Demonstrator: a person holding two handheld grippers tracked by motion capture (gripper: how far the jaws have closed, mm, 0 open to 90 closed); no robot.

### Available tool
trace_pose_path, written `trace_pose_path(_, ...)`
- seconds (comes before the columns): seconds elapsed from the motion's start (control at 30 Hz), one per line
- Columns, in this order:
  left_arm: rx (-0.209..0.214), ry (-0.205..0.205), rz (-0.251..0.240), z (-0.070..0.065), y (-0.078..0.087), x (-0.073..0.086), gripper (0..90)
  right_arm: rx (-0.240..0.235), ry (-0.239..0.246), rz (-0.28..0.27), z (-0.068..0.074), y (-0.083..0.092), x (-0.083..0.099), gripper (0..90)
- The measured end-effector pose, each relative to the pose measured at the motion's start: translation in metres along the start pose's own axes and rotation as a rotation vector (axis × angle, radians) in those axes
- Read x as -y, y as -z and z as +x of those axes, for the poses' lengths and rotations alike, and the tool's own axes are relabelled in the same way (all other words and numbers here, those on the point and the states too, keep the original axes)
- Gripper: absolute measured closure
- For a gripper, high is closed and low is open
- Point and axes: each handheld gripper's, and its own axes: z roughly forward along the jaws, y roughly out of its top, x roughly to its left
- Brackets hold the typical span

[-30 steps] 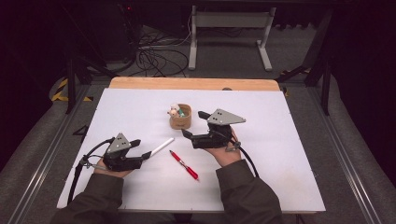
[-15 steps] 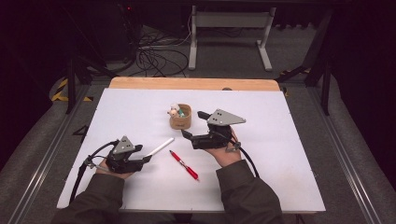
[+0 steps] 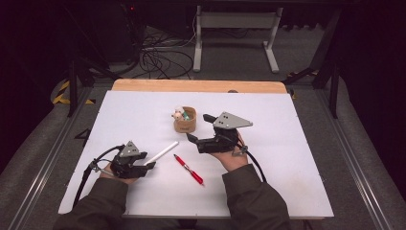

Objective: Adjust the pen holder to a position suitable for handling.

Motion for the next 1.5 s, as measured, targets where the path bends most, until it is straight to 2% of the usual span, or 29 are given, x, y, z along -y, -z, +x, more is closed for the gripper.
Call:
trace_pose_path(0.43, -0.009, 0.007, -0.009, 0.0006, 0.0001, 0.0016, 50.7, -0.003, 0.004, -0.004, 0.001, 0.0003, -0.0004, 13.7)
trace_pose_path(0.67, -0.013, 0.015, -0.017, 0.0029, 0.0005, 0.0026, 56.6, -0.007, 0.005, -0.008, 0.0015, 0.0005, -0.0009, 13.7)
trace_pose_path(0.77, -0.025, 0.005, -0.019, 0.0036, 0.0008, 0.0027, 59.0, -0.007, 0.006, -0.008, 0.0023, 0.0002, -0.0016, 13.7)
trace_pose_path(0.97, -0.028, 0.01, -0.025, 0.0032, 0.0005, 0.0033, 60.6, -0.013, 0.011, -0.008, 0.0038, -0.0003, -0.0023, 13.7)
trace_pose_path(1.07, -0.031, 0.009, -0.027, 0.003, 0.0004, 0.0032, 63.7, -0.013, 0.011, -0.009, 0.0037, -0.0003, -0.0027, 13.7)
trace_pose_path(1.27, -0.032, -0.004, -0.028, 0.0024, 0.0, 0.0028, 76.5, -0.012, 0.012, -0.004, 0.0035, -0.0007, -0.0022, 13.7)
trace_pose_path(1.5, -0.024, -0.009, -0.025, 0.0032, 0.0, 0.0023, 78.3, -0.021, 0.019, 0.009, 0.0056, -0.0024, -0.0009, 13.7)
